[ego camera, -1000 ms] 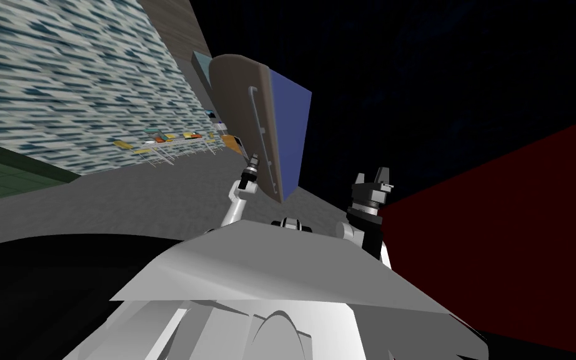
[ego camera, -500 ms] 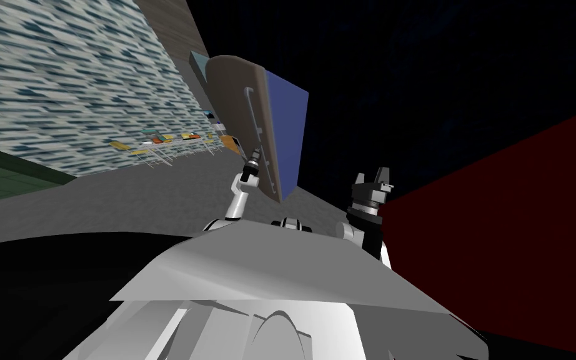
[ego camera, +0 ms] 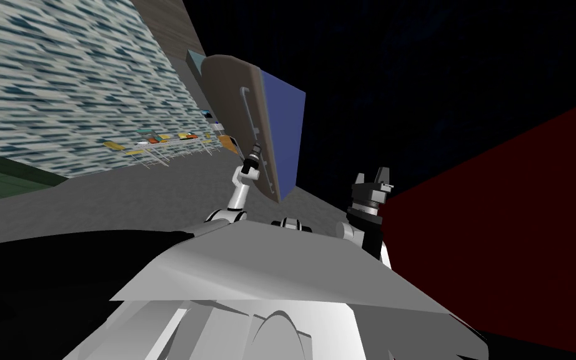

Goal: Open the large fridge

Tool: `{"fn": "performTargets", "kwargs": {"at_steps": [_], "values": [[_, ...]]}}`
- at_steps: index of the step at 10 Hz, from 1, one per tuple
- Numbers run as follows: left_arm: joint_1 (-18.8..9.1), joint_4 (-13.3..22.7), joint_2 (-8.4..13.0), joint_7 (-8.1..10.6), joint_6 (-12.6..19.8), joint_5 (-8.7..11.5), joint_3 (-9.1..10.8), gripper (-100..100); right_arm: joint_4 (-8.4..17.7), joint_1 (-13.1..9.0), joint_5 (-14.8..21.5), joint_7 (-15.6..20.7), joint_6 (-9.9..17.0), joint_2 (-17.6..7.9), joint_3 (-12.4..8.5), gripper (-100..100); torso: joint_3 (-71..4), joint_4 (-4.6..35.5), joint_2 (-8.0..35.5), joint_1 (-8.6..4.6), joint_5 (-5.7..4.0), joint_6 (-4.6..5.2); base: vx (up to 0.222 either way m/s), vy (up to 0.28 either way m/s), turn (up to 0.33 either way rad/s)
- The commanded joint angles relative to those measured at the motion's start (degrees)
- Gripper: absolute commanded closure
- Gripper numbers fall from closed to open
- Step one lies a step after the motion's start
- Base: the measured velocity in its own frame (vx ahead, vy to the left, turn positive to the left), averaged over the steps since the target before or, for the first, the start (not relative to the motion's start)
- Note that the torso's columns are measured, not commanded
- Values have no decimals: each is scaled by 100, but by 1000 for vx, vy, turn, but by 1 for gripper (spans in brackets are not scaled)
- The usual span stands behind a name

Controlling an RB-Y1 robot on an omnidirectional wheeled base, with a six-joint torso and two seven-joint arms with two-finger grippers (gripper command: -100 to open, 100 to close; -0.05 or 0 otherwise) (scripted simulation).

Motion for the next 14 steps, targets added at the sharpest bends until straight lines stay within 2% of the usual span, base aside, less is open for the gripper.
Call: {"fn": "performTargets", "kwargs": {"at_steps": [1, 2, 3, 4, 5, 6, 7, 8, 9, 10, 12, 13, 14], "values": [[-469, 336, 96, -119, 326, -13, 34, -100, 0, 0, 0, 0, 0, 0, 0, 0, 1, 0, 2, 1, 1, -1, -5, -52, -11], [-533, 336, 96, -119, 326, -13, 34, -100, 0, 0, 0, 0, 0, 0, 0, 0, 3, 1, 4, 4, 2, -1, -1, -26, 1], [-772, 622, 209, -208, 596, -13, 61, -100, 0, 0, 0, 0, 0, 0, 0, 0, 2, 1, 3, 14, 4, -1, 4, -43, -21], [-967, 641, 209, -208, 613, -13, 61, -100, 0, 0, 0, 0, 0, 0, 0, 0, 0, -1, 0, 7, 4, 0, 7, -45, -8], [-1164, 927, 327, -291, 825, -11, 85, -100, 0, 0, 0, 0, 0, 0, 0, 0, 0, 0, -1, 3, 1, 0, 12, -70, -11], [-1348, 953, 327, -291, 900, -11, 85, -100, 0, 0, 0, 0, 0, 0, 0, 0, -1, -1, -1, -4, 0, -1, 10, -61, 0], [-1397, 953, 327, -291, 900, -11, 85, -100, 0, 0, 0, 0, 0, 0, 0, 0, 1, 0, 1, 2, 1, 0, 5, -26, 1], [-1629, 1213, 450, -370, 1183, -7, 106, -100, 0, 0, 0, 0, 0, 0, 0, 0, 3, 1, 4, 15, 5, -1, -1, -53, 2], [-1788, 1272, 450, -370, 1183, -7, 106, -100, 0, -1, 0, 0, 0, 0, 0, 0, -8, 3, -9, 13, 2, 2, -8, -56, 19], [-1962, 1505, 578, -443, 1447, -1, 124, -100, 0, 0, 0, 0, 0, 0, 0, 0, -18, 5, -22, 8, -5, 11, 5, -68, 8], [-2233, 1596, 578, -443, 1463, -1, 124, -100, 0, 0, 0, 0, 0, 0, 0, 0, -37, 8, -48, 3, -14, 22, -6, -48, 23], [-2367, 1924, 709, -511, 1738, 7, 139, -100, 0, 0, 0, 0, 0, 0, 0, 0, -44, 19, -56, 2, -24, 36, 10, -51, 4], [-2514, 1924, 709, -511, 1738, 7, 139, -100, 0, 0, 0, 0, 0, 0, 0, 0, -55, 10, -72, -4, -22, 29, 2, -61, 22]]}}
